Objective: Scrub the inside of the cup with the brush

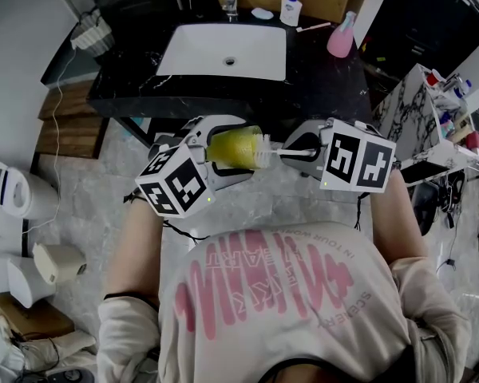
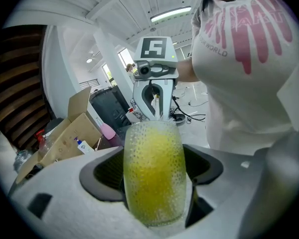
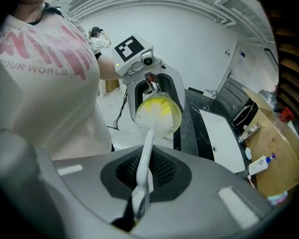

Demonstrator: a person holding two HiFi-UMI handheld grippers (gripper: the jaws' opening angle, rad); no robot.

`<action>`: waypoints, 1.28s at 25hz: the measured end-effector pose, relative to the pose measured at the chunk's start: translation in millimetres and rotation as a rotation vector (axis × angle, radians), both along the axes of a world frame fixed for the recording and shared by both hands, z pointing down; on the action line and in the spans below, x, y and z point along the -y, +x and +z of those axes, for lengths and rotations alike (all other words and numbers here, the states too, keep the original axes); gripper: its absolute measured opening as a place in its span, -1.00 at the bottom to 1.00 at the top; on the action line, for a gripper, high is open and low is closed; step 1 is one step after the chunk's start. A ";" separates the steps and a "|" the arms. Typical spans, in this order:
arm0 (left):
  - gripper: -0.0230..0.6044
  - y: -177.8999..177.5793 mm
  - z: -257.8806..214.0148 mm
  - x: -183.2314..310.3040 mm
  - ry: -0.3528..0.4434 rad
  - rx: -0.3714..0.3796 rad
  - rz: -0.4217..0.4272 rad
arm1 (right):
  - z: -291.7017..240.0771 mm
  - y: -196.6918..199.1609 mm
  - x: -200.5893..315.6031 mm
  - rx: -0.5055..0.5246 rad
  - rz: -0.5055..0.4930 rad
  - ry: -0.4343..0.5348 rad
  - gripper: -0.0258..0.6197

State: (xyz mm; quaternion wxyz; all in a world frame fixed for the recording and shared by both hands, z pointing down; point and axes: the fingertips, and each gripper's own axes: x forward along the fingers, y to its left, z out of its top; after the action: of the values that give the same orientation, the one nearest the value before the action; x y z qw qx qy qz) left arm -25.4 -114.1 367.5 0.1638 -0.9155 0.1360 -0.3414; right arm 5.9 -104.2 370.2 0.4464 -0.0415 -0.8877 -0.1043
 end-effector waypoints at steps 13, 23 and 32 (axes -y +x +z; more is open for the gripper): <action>0.23 -7.4 8.5 0.1 -0.034 -0.018 0.002 | -2.4 7.7 5.4 -0.015 0.007 0.023 -0.88; 0.23 -4.0 5.3 -1.0 0.022 0.039 0.042 | -14.0 16.7 15.4 -0.005 0.022 0.029 -0.88; 0.23 -12.0 5.0 5.8 0.012 0.028 0.019 | -19.4 19.6 16.1 -0.025 0.014 0.039 -0.88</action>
State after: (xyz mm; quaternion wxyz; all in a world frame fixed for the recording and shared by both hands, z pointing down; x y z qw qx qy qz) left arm -37.4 -119.9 372.5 0.1746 -0.9109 0.1269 -0.3518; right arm 25.5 -120.3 350.8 0.4589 -0.0279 -0.8802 -0.1180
